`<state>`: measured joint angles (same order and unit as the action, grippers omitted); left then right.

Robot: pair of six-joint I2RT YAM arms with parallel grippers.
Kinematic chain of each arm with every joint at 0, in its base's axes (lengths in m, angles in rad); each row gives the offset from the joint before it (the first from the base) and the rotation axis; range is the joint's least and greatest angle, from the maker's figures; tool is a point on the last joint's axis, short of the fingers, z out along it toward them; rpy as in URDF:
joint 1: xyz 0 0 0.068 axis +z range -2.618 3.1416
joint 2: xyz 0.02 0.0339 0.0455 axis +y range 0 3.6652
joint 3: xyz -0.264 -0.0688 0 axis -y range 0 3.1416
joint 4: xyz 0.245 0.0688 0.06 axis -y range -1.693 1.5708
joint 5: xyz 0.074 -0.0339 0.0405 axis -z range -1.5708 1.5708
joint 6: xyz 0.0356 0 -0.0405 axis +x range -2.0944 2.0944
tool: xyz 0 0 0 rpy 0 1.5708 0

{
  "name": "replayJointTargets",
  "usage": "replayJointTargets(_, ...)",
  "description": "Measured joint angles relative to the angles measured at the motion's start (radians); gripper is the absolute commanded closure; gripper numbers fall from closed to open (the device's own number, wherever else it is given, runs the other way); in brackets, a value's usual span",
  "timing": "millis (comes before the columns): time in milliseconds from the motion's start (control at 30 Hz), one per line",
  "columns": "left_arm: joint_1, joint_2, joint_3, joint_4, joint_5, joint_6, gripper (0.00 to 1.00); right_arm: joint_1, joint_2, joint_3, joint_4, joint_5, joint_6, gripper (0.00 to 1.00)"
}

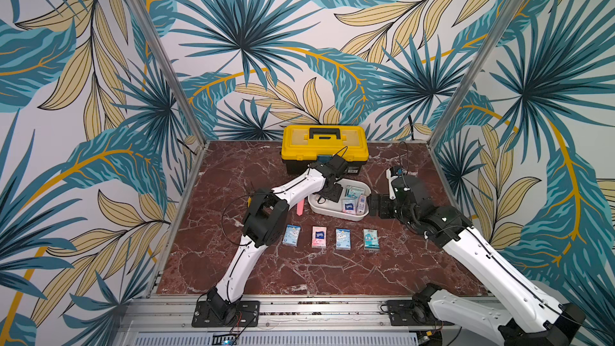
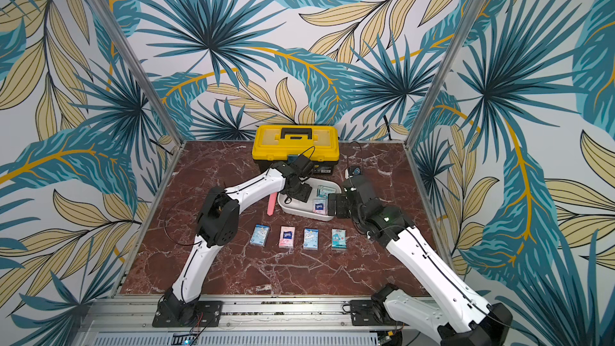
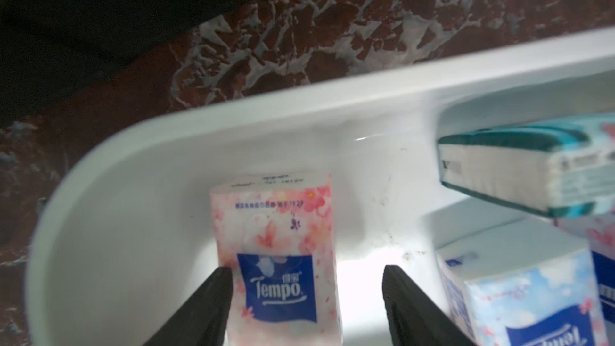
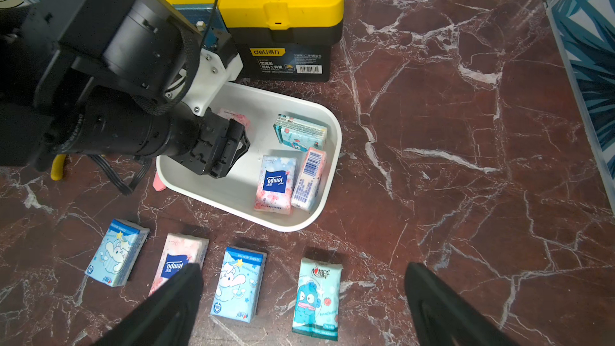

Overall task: Take the pocket tissues out of the storage box
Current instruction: Pick up the pocket tissues from the storage box.

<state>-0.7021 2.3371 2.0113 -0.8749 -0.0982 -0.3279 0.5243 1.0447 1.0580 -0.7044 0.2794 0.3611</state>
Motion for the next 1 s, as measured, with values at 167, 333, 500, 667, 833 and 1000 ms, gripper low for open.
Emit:
replayJointTargets(167,-0.001,-0.040,-0.045,0.044,0.013,-0.006,0.20,0.000,0.022,0.000,0.005,-0.007,-0.003,0.01)
replayJointTargets(333,-0.001,-0.067,-0.065,0.060,-0.007,-0.019,0.18,0.000,0.029,0.000,0.012,-0.014,-0.003,0.01)
replayJointTargets(500,-0.001,-0.067,-0.065,0.063,-0.016,-0.024,0.16,0.000,0.030,-0.015,0.023,-0.015,-0.003,0.01)
replayJointTargets(667,-0.001,-0.062,-0.065,0.061,-0.016,-0.029,0.16,0.000,0.030,-0.028,0.023,-0.015,-0.003,0.01)
replayJointTargets(833,-0.001,-0.032,-0.063,0.055,-0.013,-0.038,0.16,0.000,0.030,-0.033,0.026,-0.015,-0.003,0.01)
replayJointTargets(1000,-0.001,0.010,-0.063,0.043,-0.011,-0.047,0.22,0.000,0.030,-0.034,0.027,-0.015,-0.003,0.01)
